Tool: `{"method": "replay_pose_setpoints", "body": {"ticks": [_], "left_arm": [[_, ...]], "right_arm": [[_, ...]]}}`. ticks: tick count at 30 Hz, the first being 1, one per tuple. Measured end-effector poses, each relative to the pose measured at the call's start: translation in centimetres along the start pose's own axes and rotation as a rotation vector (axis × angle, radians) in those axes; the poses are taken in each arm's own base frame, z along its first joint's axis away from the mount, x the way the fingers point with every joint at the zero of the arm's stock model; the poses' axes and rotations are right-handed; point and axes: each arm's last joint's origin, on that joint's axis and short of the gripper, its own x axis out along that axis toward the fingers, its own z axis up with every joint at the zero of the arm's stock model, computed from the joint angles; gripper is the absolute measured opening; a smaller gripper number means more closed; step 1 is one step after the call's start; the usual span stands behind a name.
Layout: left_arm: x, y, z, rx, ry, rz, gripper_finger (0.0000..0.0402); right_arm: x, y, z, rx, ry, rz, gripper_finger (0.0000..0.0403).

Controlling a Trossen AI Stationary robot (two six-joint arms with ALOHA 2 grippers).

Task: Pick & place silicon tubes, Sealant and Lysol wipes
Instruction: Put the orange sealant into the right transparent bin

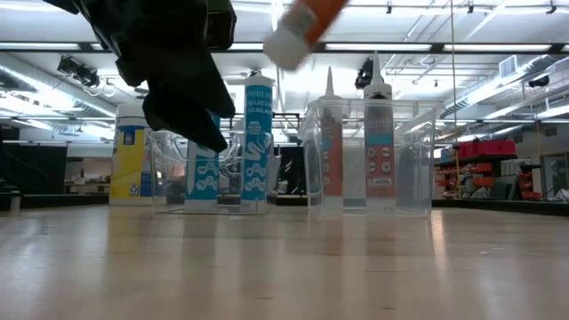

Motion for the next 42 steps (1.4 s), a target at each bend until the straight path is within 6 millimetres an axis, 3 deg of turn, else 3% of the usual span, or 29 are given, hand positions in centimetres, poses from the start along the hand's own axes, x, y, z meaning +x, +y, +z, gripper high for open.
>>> {"method": "replay_pose_setpoints", "body": {"ticks": [6,14,21,33,42], "left_arm": [[0.0,0.0,0.0,0.000,0.000,0.000,0.0296],[0.0,0.0,0.0,0.001,-0.007,0.004,0.0296],[0.0,0.0,0.0,0.003,-0.008,0.004,0.0296],[0.1,0.0,0.0,0.028,-0.011,0.003,0.0296],[0.0,-0.1,-0.1,0.048,-0.013,0.005,0.0296]], "right_arm": [[-2.3,-0.9,0.5,0.083,-0.111,-0.040,0.0020],[-2.7,-2.5,0.9,0.202,-0.167,-0.155,0.0020],[-2.8,-2.7,0.8,0.226,-0.182,-0.186,0.0020],[-0.4,-2.0,-1.5,0.311,-0.082,-0.258,0.0020],[-2.4,-2.3,-2.8,0.372,-0.158,-0.280,0.0020]]}}
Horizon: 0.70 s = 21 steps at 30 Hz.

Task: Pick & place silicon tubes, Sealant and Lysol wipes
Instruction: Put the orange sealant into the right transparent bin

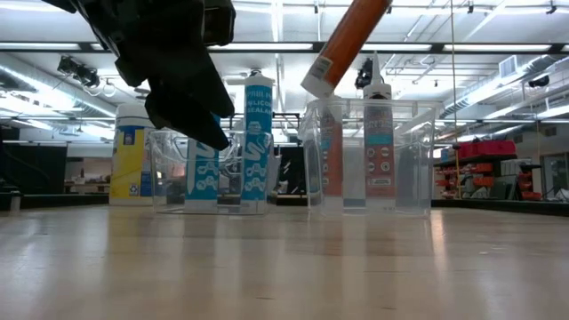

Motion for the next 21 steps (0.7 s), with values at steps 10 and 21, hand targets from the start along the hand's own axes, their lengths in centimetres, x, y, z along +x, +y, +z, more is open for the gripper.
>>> {"method": "replay_pose_setpoints", "body": {"ticks": [10,21], "left_arm": [[0.0,0.0,0.0,0.005,-0.009,0.007,0.0296],[0.0,0.0,0.0,0.005,-0.010,0.006,0.0296]], "right_arm": [[3.7,-0.6,-0.5,-0.013,0.119,-0.095,0.0020],[8.6,-2.8,-0.5,-0.079,0.294,-0.189,0.0019]]}}
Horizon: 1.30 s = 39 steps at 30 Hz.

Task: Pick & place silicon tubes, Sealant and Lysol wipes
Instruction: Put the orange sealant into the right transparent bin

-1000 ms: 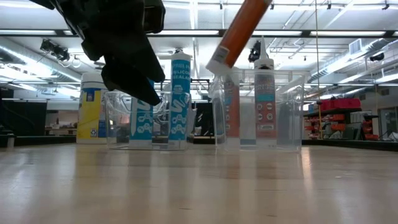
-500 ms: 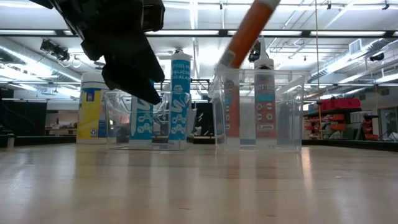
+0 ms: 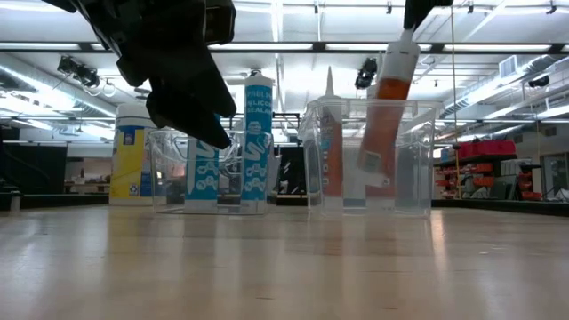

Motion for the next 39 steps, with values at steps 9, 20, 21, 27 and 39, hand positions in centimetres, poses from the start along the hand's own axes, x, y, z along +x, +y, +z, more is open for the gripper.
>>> {"method": "replay_pose_setpoints", "body": {"ticks": [9,20,21,27,39], "left_arm": [[0.0,0.0,0.0,0.000,-0.002,-0.002,0.0296],[0.0,0.0,0.0,0.000,-0.002,-0.002,0.0296],[0.0,0.0,0.0,0.000,-0.002,-0.002,0.0296],[0.0,0.0,0.0,0.000,-0.002,-0.002,0.0296],[0.0,0.0,0.0,0.000,-0.002,-0.001,0.0296]], "right_arm": [[1.6,-0.3,1.3,-0.025,0.069,0.010,0.0019],[4.7,0.3,3.0,-0.083,0.176,0.028,0.0019],[4.8,0.3,3.0,-0.088,0.175,0.030,0.0020],[4.8,-0.1,3.1,-0.081,0.184,0.038,0.0047],[5.0,-0.6,3.3,-0.105,0.186,0.038,0.0061]]}}
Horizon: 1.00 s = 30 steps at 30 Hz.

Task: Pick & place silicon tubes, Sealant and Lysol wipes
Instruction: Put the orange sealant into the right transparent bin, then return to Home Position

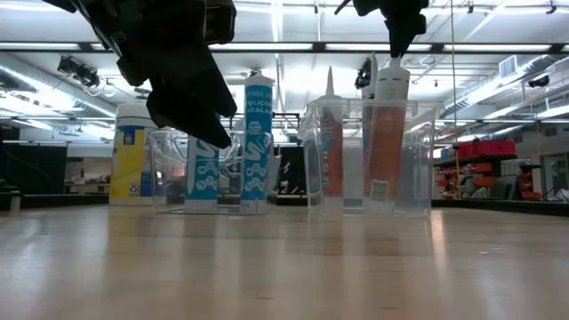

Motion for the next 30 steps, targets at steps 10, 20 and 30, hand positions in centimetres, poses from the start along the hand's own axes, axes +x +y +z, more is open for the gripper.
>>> {"method": "replay_pose_setpoints", "body": {"ticks": [10,20,30], "left_arm": [[0.0,0.0,0.0,0.000,0.000,0.000,0.0296],[0.0,0.0,0.0,0.000,0.000,0.000,0.0296],[0.0,0.0,0.0,0.033,-0.009,0.011,0.0296]], "right_arm": [[-0.5,-1.1,0.5,0.005,-0.023,-0.018,0.0101],[-4.3,-1.4,0.8,0.016,-0.171,0.024,0.0146],[-8.3,-0.9,0.1,-0.009,-0.307,0.129,0.0148]]}}
